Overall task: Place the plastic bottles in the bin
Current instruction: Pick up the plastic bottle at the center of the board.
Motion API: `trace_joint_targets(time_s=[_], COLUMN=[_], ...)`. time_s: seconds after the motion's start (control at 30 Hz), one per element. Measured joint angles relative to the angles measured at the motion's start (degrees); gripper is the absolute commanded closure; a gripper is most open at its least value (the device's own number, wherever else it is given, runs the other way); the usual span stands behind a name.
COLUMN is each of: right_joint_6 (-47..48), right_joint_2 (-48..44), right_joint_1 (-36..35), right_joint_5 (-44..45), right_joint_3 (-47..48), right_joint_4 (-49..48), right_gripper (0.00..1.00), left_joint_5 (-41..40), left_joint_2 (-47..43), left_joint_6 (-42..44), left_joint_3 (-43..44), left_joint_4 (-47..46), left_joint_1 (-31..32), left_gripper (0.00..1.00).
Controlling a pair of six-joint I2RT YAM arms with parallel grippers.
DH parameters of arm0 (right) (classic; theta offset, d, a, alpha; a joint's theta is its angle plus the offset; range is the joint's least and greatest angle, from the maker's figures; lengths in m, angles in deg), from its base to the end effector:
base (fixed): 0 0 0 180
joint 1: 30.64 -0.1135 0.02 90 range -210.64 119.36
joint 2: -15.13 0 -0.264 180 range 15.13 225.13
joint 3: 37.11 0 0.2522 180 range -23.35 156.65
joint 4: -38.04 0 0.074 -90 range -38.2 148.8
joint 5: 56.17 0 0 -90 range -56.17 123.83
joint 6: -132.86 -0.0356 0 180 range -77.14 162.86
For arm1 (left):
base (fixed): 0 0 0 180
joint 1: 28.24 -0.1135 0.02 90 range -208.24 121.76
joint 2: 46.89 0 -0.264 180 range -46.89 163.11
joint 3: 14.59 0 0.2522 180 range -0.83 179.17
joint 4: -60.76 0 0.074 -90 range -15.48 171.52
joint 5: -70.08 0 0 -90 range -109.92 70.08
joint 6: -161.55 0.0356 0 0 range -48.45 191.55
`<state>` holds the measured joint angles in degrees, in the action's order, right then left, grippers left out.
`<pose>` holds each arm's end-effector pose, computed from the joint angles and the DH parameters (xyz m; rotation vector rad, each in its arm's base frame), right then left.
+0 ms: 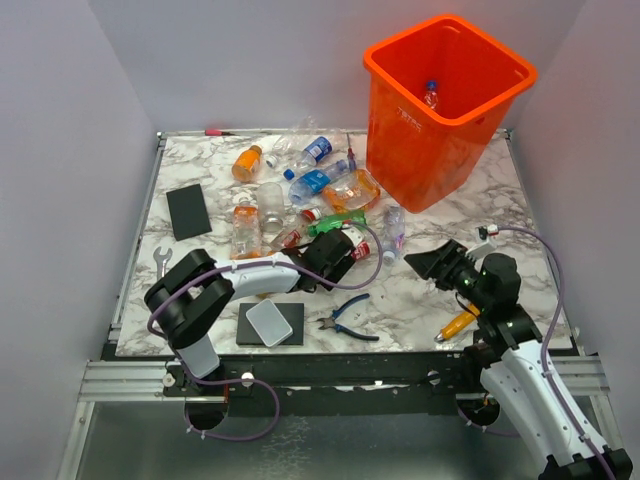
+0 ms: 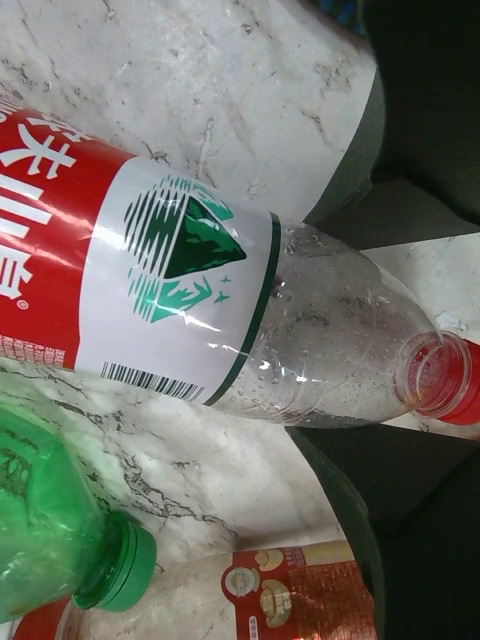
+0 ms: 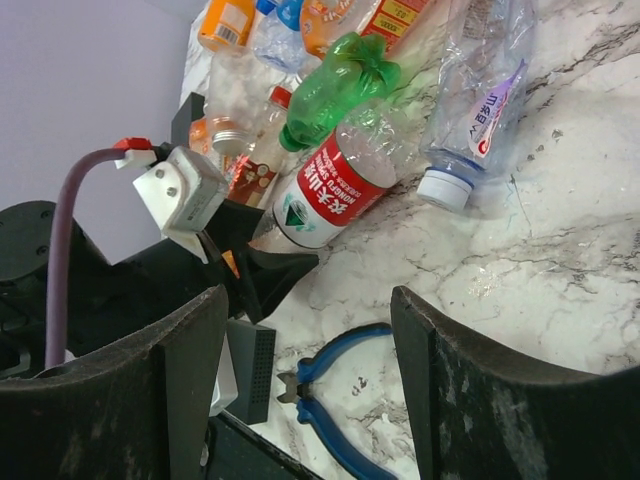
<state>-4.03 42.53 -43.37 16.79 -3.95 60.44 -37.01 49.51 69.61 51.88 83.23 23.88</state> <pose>0.1343 0.0410 0.2294 0.3662 1.9358 0.9795 0.2133 -0.2571 0.1644 0.9169 2.2510 -0.0507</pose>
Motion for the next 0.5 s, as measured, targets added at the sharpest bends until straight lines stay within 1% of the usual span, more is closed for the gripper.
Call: trace_joint_targets(time_s=[0.1,0.23,0.33,0.4,0.5], right_joint_6=[0.0,0.8,2.3,4.0,6.5], right_joint_2=[0.7,1.4,2.9,4.5,6.6], right_joint_1=[0.0,0.0,0.0,0.0,0.0], right_joint_5=[0.0,-0.5,-1.9,-3.1,-5.0], right_joint_3=[0.2,2.0,5.7,9.5,15.5], right_joint_4=[0.1,0.7,1.4,2.5,4.6], right_gripper=[0.30,0.30,0.29,0.29,0.28], left_joint_5=[0.2,0.3,0.3,0.0,-0.7], left_joint_2=[-0.9,-5.3,-10.6,-14.7,-23.2], left_joint_6=[0.0,0.3,1.5,3.0,8.0], left_joint_3=[0.0,-0.8,-2.5,-4.3,-9.8], left_joint_4=[0.0,-0.1,-1.0,-2.2,-5.6], left_joint_1=[0.0,0.1,1.0,2.7,8.5], left_gripper=[0.50,0.57,0.57,0.57,0.56])
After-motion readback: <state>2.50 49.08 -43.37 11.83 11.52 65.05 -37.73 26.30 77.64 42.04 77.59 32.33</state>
